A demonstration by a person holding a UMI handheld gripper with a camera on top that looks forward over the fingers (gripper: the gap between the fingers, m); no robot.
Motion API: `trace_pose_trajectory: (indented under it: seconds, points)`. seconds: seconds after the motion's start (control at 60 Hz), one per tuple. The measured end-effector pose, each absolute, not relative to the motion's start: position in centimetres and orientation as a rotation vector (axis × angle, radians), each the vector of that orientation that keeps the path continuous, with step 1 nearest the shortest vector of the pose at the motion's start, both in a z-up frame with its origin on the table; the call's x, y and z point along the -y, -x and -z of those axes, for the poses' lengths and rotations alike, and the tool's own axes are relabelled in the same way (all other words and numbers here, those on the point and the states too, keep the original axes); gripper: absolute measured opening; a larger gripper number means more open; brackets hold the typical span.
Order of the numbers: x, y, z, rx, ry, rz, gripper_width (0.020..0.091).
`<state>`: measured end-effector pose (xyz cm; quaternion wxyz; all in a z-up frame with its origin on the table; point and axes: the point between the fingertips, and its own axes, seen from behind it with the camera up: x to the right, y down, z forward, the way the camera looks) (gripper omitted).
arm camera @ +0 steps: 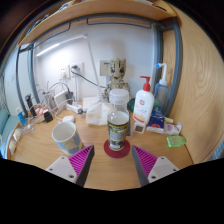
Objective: Pour water
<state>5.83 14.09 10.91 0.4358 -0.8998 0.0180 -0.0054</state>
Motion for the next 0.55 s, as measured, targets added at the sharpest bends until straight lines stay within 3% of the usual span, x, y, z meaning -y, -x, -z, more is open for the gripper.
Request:
trace_pose_trajectory:
  seconds: [0.267, 0.55]
  points:
    - [-8.7, -7.8, -17.6, -0.048, 2.252, 0.022, 0.0756]
    - [-7.4, -8.3, -19.9, -0.034, 2.272, 0.043, 0.0756]
